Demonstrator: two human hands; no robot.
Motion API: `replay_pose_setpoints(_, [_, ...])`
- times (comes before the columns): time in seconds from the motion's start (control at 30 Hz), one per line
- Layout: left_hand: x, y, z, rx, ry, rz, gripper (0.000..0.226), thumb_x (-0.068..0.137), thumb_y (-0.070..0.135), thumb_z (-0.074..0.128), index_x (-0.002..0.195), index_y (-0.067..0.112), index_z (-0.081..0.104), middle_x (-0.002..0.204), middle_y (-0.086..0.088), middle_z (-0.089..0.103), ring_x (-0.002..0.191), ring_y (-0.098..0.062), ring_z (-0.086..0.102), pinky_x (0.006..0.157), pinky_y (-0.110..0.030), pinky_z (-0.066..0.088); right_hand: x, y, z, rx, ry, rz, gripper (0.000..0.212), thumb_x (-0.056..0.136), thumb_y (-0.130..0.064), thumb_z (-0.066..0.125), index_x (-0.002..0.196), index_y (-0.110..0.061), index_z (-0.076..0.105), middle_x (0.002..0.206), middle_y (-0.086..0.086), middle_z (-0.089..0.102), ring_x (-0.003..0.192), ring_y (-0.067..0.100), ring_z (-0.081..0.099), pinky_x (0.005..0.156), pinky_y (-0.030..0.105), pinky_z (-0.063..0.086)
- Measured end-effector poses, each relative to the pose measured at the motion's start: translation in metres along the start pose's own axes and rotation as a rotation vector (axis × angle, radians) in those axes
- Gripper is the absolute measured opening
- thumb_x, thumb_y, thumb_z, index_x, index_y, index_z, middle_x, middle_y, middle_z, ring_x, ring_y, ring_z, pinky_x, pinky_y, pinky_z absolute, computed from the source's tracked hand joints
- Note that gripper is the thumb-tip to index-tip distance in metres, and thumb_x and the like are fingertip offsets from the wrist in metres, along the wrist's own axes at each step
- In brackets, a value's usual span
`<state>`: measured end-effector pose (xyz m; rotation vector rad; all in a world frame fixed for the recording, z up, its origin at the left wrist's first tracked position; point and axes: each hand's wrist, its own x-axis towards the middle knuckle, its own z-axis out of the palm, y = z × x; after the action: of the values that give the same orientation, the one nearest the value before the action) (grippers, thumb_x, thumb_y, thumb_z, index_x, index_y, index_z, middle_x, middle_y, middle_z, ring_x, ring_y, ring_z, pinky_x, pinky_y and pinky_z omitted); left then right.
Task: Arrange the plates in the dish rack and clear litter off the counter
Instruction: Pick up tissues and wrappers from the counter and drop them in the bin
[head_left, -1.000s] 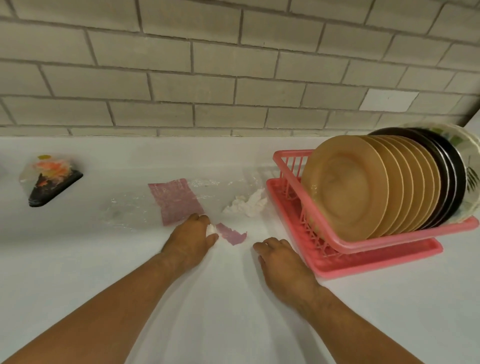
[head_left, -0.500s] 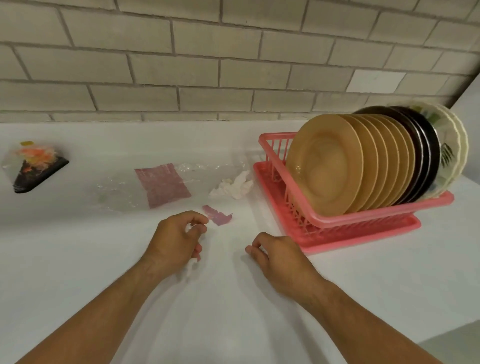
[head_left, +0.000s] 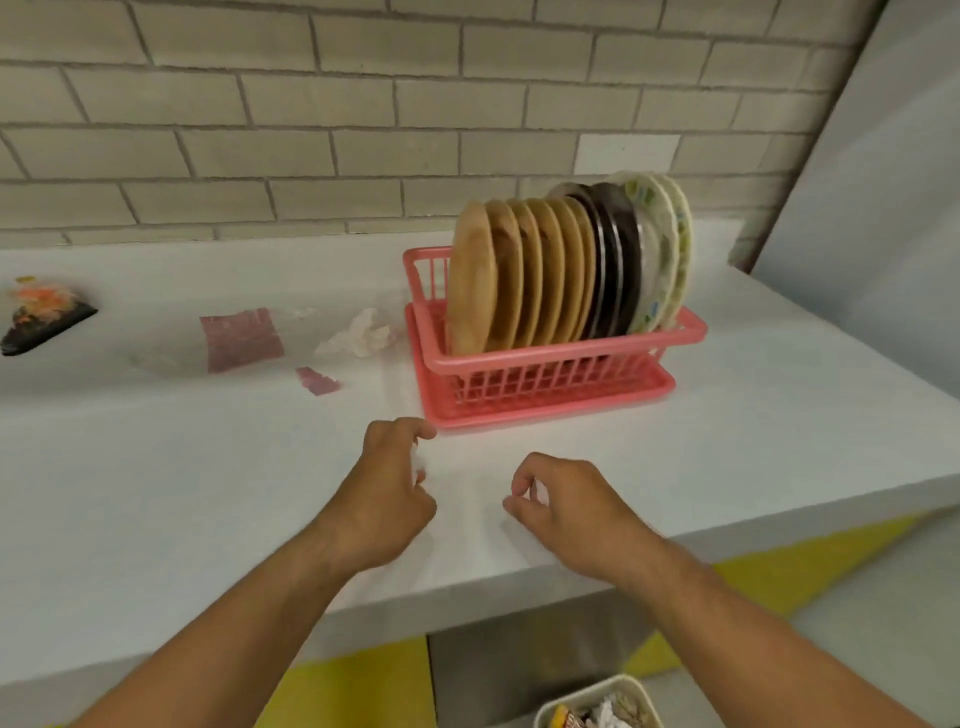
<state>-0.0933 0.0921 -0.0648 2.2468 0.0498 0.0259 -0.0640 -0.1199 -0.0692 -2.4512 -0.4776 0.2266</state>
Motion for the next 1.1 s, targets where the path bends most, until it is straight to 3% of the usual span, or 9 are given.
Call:
replay_pose_setpoints(0.2, [-0.028, 0.051, 0.040, 0.070, 0.014, 0.108, 0.018, 0.094, 0.023, 0.052, 0.102, 0.039, 0.052, 0.109, 0.018, 0.052, 0.093, -0.002, 0.057, 0.073, -0.013, 0.045, -0.044, 0.030, -0.041, 0.027, 0.051, 0.022, 0.016, 0.097, -0.040, 0.048, 0.095, -0.029, 0.059, 0.085, -0.013, 0.058, 0.070, 0.005, 0.057, 0.056, 0.016, 0.040])
replay_pose_setpoints(0.33, [-0.038, 0.077, 0.055, 0.002, -0.015, 0.134, 0.024, 0.097, 0.021, 0.042, 0.093, 0.039, 0.057, 0.098, 0.009, 0.057, 0.075, -0.010, 0.063, 0.062, -0.022, 0.055, -0.063, 0.037, -0.059, -0.017, 0.066, 0.023, 0.025, 0.098, -0.044, 0.044, 0.103, -0.027, 0.061, 0.088, -0.010, 0.060, 0.077, 0.009, 0.060, 0.061, 0.022, 0.044])
replay_pose_setpoints(0.43, [-0.046, 0.084, 0.072, -0.021, -0.086, 0.150, 0.031, 0.098, 0.017, 0.039, 0.089, 0.036, 0.061, 0.095, 0.007, 0.052, 0.069, -0.016, 0.062, 0.051, -0.019, 0.052, -0.080, 0.047, -0.059, -0.122, 0.105, 0.007, 0.031, 0.099, -0.049, 0.039, 0.084, -0.028, 0.057, 0.077, -0.011, 0.060, 0.071, 0.006, 0.056, 0.059, 0.022, 0.041])
replay_pose_setpoints(0.57, [-0.057, 0.077, 0.100, 0.086, -0.107, 0.211, 0.023, 0.093, 0.024, 0.047, 0.081, 0.040, 0.057, 0.093, 0.017, 0.053, 0.086, -0.001, 0.055, 0.070, -0.009, 0.040, -0.105, 0.070, -0.048, -0.174, 0.147, 0.023, 0.045, 0.098, -0.052, 0.032, 0.061, -0.028, 0.039, 0.057, -0.008, 0.050, 0.056, 0.005, 0.048, 0.050, 0.026, 0.030])
replay_pose_setpoints(0.63, [-0.067, 0.071, 0.120, 0.080, -0.175, 0.179, 0.012, 0.085, 0.028, 0.061, 0.084, 0.039, 0.056, 0.096, 0.016, 0.050, 0.088, -0.002, 0.053, 0.071, -0.010, 0.040, -0.119, 0.086, -0.039, -0.186, 0.106, 0.038, 0.045, 0.098, -0.048, 0.033, 0.060, -0.026, 0.041, 0.057, -0.007, 0.049, 0.057, 0.007, 0.050, 0.053, 0.031, 0.034])
replay_pose_setpoints(0.7, [-0.079, 0.063, 0.142, 0.132, -0.252, 0.151, 0.024, 0.080, 0.023, 0.068, 0.091, 0.038, 0.053, 0.100, 0.017, 0.044, 0.089, -0.003, 0.050, 0.068, -0.008, 0.038, -0.135, 0.106, -0.029, -0.159, 0.063, 0.085, 0.044, 0.096, -0.049, 0.034, 0.061, -0.025, 0.042, 0.058, -0.006, 0.050, 0.058, 0.008, 0.050, 0.052, 0.031, 0.035])
replay_pose_setpoints(0.87, [-0.094, 0.048, 0.193, 0.167, -0.267, 0.074, 0.036, 0.087, 0.008, 0.059, 0.100, 0.040, 0.048, 0.108, 0.015, 0.041, 0.094, -0.006, 0.049, 0.069, -0.007, 0.036, -0.157, 0.176, -0.005, 0.000, -0.094, 0.269, 0.017, 0.091, -0.033, 0.047, 0.075, -0.026, 0.046, 0.076, -0.006, 0.057, 0.070, 0.012, 0.054, 0.056, 0.030, 0.043])
replay_pose_setpoints(1.0, [-0.092, 0.029, 0.251, 0.186, -0.205, -0.026, 0.026, 0.090, 0.010, 0.055, 0.097, 0.034, 0.056, 0.109, 0.008, 0.048, 0.093, -0.008, 0.050, 0.067, -0.008, 0.033, -0.179, 0.243, 0.016, 0.056, -0.203, 0.328, 0.019, 0.087, -0.014, 0.051, 0.081, -0.031, 0.043, 0.084, -0.008, 0.051, 0.071, 0.008, 0.048, 0.050, 0.018, 0.032])
replay_pose_setpoints(1.1, [-0.093, 0.005, 0.308, 0.209, -0.220, -0.122, 0.022, 0.091, 0.011, 0.052, 0.100, 0.029, 0.062, 0.108, 0.004, 0.055, 0.089, -0.011, 0.052, 0.066, -0.016, 0.036, -0.200, 0.292, 0.044, 0.048, -0.294, 0.361, 0.020, 0.086, -0.008, 0.047, 0.095, -0.026, 0.048, 0.085, -0.010, 0.049, 0.070, 0.004, 0.046, 0.046, 0.009, 0.029])
